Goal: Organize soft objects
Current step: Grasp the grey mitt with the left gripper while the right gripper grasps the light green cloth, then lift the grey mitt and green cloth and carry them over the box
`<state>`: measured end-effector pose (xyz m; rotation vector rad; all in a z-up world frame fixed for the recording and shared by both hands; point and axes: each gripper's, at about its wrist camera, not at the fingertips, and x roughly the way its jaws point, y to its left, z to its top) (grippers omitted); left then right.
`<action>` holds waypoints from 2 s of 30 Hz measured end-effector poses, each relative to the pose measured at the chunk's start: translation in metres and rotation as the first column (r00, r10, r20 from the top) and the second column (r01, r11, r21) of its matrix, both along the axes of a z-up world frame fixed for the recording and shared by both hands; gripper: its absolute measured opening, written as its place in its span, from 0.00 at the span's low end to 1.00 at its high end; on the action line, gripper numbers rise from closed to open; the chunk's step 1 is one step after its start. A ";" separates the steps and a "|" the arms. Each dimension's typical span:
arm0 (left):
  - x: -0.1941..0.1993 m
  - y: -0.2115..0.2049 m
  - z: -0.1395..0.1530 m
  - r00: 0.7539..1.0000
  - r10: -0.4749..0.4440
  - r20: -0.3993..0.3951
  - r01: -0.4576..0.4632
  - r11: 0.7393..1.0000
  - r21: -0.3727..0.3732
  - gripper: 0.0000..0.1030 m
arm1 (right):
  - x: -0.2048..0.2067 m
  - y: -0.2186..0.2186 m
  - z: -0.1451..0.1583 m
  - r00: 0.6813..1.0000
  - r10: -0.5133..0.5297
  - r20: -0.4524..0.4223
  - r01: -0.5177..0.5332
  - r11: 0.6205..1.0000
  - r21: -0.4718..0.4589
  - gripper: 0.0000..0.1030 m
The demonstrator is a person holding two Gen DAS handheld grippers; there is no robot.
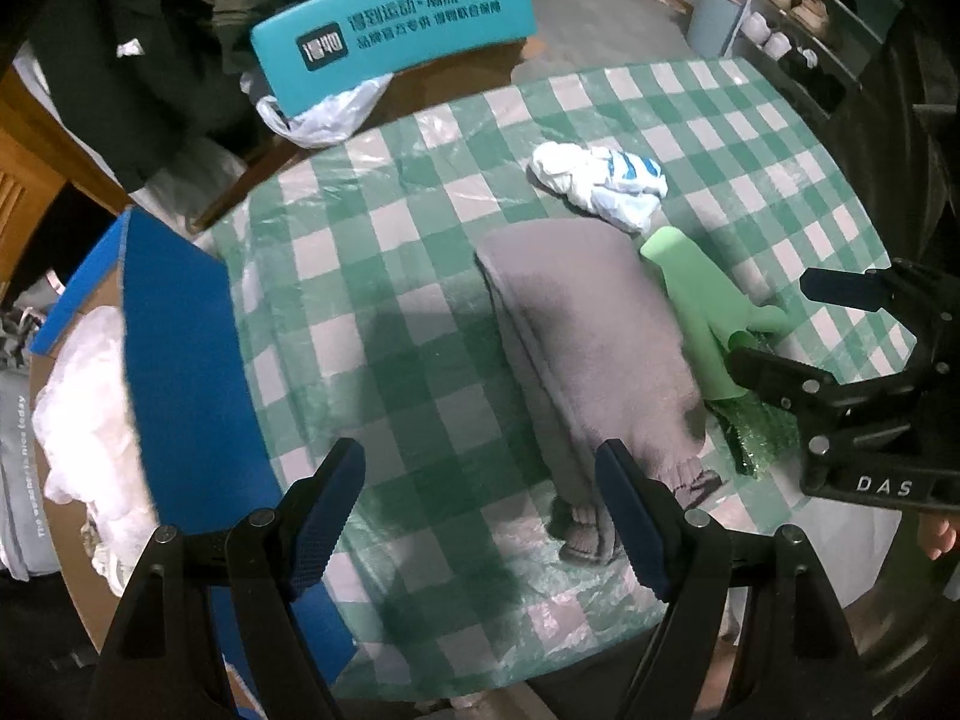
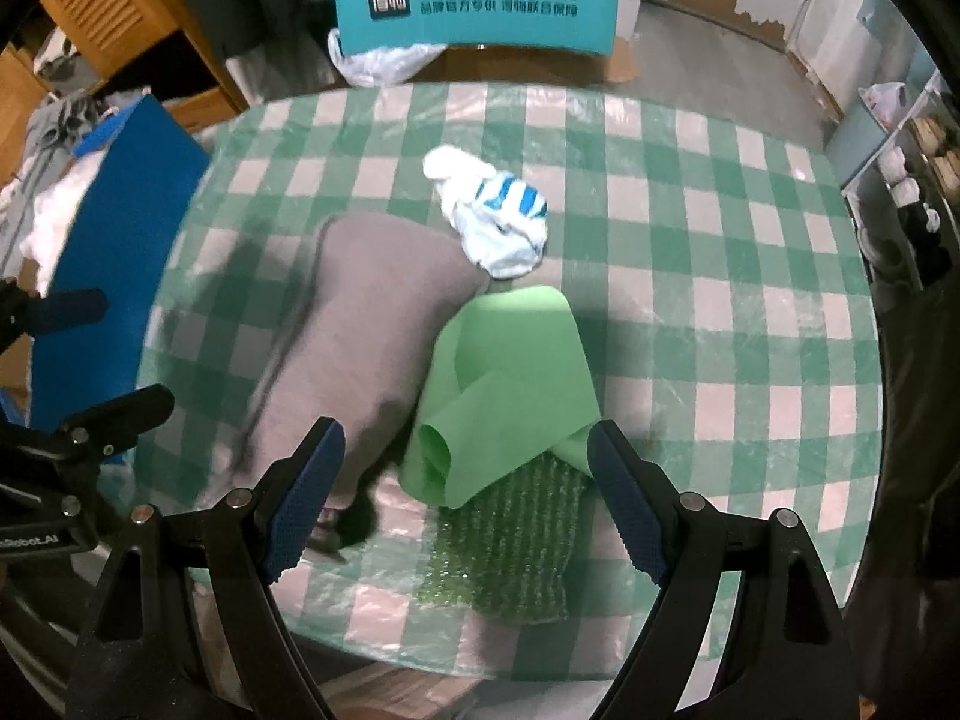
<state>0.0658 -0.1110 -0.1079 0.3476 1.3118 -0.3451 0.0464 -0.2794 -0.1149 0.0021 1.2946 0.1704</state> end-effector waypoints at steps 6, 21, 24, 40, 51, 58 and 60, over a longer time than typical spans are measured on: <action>0.003 -0.008 -0.017 0.999 -0.010 -0.032 0.010 1.000 0.010 0.78 | 0.003 -0.003 -0.017 1.000 0.002 -0.029 -0.003 1.000 -0.009 0.81; 0.013 -0.019 -0.033 0.997 -0.025 -0.075 0.025 1.000 -0.001 0.78 | 0.015 0.006 -0.044 0.996 0.058 -0.073 -0.057 0.998 0.013 0.60; 0.015 -0.021 -0.033 0.996 -0.026 -0.082 0.026 1.000 -0.003 0.78 | 0.017 0.003 -0.050 0.994 0.055 -0.094 -0.055 0.998 0.004 0.36; 0.023 -0.050 -0.038 0.990 0.006 -0.140 -0.016 0.998 -0.068 0.79 | 0.010 -0.034 -0.024 0.999 -0.047 -0.022 0.049 0.996 0.075 0.07; 0.024 -0.071 -0.060 0.991 -0.007 -0.136 0.008 1.000 0.007 0.90 | 0.009 -0.050 -0.013 0.996 -0.088 0.012 0.087 0.991 0.105 0.07; 0.028 -0.066 -0.076 0.992 -0.010 -0.127 0.023 0.995 0.098 0.92 | 0.015 -0.055 -0.026 0.995 -0.095 -0.012 0.096 0.989 0.116 0.35; 0.030 -0.063 -0.081 0.991 0.000 -0.131 0.015 0.994 0.111 0.94 | 0.018 -0.055 -0.030 0.995 -0.099 -0.008 0.099 0.988 0.115 0.50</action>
